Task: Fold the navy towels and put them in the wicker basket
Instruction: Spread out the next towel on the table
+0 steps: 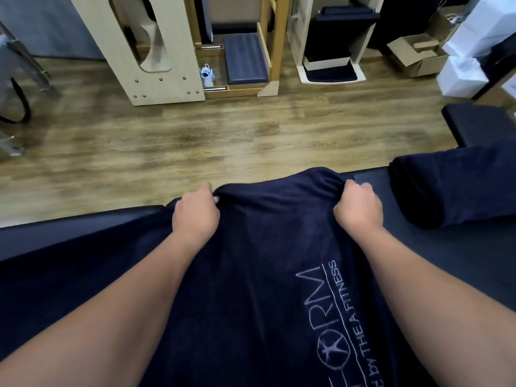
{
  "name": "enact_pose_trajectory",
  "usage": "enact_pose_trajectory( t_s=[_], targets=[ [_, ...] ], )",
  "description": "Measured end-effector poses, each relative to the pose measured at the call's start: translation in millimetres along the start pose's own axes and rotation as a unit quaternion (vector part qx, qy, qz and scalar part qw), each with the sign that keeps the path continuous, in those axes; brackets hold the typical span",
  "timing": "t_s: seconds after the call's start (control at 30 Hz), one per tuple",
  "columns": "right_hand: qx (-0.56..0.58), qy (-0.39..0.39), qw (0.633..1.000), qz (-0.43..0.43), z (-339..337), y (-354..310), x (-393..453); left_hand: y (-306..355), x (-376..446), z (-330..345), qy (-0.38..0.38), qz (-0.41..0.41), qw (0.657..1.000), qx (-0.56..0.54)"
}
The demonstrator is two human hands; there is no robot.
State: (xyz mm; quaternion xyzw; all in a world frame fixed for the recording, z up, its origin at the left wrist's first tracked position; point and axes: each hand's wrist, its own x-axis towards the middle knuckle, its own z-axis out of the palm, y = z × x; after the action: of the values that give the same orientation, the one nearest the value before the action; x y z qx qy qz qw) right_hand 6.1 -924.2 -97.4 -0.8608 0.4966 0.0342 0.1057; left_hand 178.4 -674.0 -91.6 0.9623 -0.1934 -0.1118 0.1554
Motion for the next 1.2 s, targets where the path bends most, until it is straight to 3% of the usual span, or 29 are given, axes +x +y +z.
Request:
enact_pose_trajectory(
  t_s=[0.1,0.17,0.27,0.4,0.53,0.67,0.87,0.97,1.07,1.2],
  targets=[
    [0.014,0.078,0.997,-0.01,0.7,11.1,15.0,22.3,10.3,0.9,-0.012,0.03,0.999,-0.031],
    [0.03,0.059,0.997,-0.043,4.0,18.3,15.8,38.4,-6.2,2.9,-0.09,0.082,0.992,0.032],
    [0.04,0.023,0.996,-0.077,16.4,35.3,-9.8,60.5,-63.7,9.7,-0.209,0.164,0.954,0.136],
    [0.089,0.054,0.994,-0.021,29.4,78.6,-79.0,79.0,-145.1,37.8,-0.311,0.261,0.884,0.231],
    [0.085,0.1,0.984,0.121,31.9,123.6,-157.5,90.3,-161.2,55.4,-0.315,0.247,0.878,0.262],
    [0.058,0.04,0.983,0.171,32.2,141.3,-211.6,99.1,-158.5,55.1,-0.326,0.224,0.877,0.275],
    [0.141,-0.057,0.965,0.214,10.9,175.8,-230.2,93.1,-161.5,53.8,-0.303,0.23,0.885,0.268],
    [0.23,0.056,0.935,0.263,-0.9,211.5,-240.3,90.2,-166.0,53.4,-0.293,0.237,0.89,0.255],
    [0.224,0.178,0.913,0.291,-14.7,239.4,-256.0,89.4,-174.5,51.9,-0.273,0.265,0.888,0.26],
    [0.231,0.063,0.928,0.285,-10.9,252.4,-277.0,100.7,-195.9,53.8,-0.244,0.324,0.869,0.283]
  ],
)
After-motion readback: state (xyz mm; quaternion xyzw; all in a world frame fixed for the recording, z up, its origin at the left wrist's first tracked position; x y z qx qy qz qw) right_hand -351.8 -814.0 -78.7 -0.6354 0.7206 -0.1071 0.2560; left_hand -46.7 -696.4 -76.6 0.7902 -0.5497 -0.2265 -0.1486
